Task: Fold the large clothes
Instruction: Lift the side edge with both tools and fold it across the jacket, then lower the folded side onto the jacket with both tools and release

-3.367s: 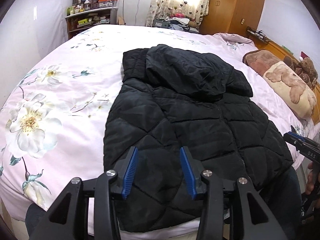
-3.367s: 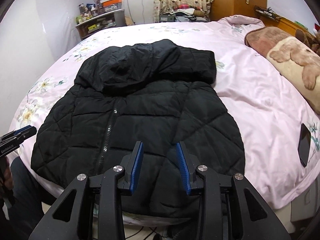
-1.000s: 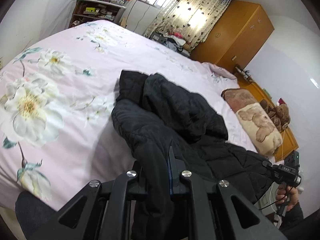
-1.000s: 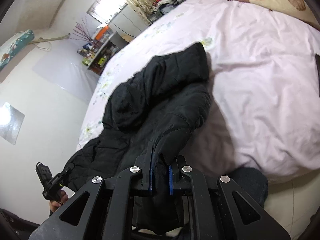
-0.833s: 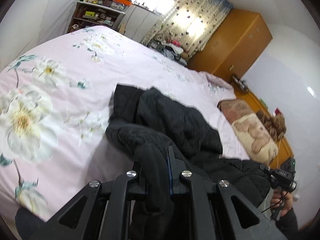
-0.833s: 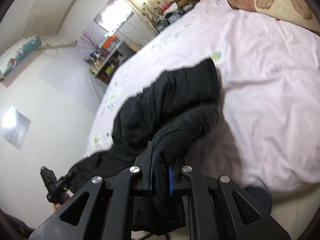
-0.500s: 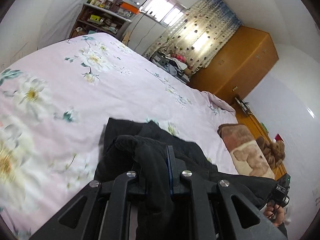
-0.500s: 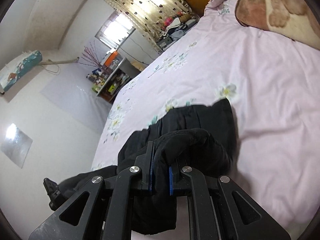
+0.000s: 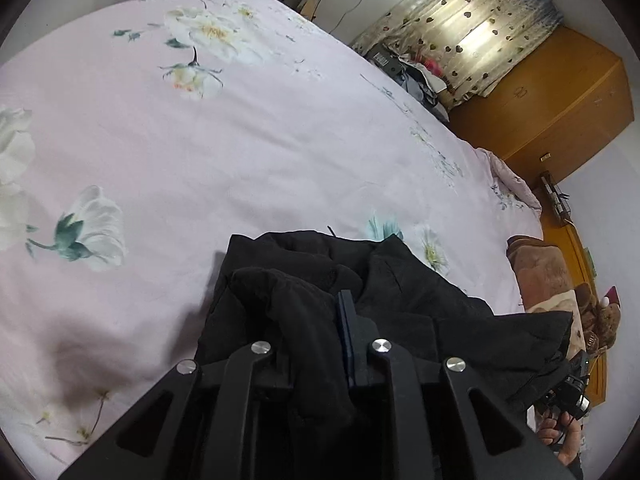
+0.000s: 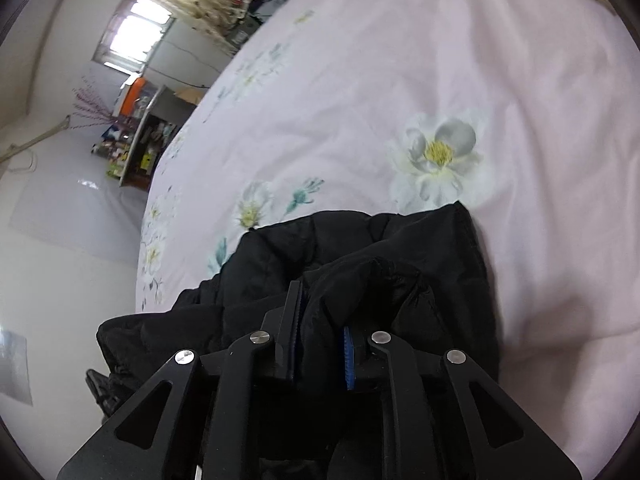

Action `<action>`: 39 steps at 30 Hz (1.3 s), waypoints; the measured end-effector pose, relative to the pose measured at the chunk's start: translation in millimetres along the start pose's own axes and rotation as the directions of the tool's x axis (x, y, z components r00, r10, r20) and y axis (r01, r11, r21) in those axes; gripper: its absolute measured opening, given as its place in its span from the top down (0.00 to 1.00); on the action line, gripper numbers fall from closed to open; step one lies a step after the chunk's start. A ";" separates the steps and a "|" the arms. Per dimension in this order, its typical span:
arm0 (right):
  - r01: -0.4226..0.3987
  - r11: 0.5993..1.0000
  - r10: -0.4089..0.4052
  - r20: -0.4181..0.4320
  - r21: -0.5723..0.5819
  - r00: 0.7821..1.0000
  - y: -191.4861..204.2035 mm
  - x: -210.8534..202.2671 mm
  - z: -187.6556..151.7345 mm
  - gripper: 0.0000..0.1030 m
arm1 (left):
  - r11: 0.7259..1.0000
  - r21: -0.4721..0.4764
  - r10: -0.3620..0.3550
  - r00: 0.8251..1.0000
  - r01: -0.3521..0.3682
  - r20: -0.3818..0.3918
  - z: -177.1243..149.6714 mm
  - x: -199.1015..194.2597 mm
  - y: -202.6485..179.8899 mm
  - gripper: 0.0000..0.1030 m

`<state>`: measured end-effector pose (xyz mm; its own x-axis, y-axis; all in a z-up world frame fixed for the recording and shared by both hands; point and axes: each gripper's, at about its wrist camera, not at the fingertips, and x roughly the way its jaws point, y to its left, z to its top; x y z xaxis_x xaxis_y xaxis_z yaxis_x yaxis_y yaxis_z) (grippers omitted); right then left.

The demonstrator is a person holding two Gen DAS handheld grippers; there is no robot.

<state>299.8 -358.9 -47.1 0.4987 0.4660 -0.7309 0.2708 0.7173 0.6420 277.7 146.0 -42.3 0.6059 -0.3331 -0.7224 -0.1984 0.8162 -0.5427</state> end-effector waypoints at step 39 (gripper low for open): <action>-0.042 0.958 0.031 -0.041 -0.285 0.999 -9.0 10.2 34.3 0.33 | 0.968 0.253 0.015 0.999 -0.001 -0.050 42.0 38.7 -25.2 0.22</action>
<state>330.8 -378.3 -52.4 0.4730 0.5090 -0.7192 0.0036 0.8151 0.5793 338.5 132.3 -38.7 0.5634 -0.3444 -0.7509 0.0018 0.9094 -0.4158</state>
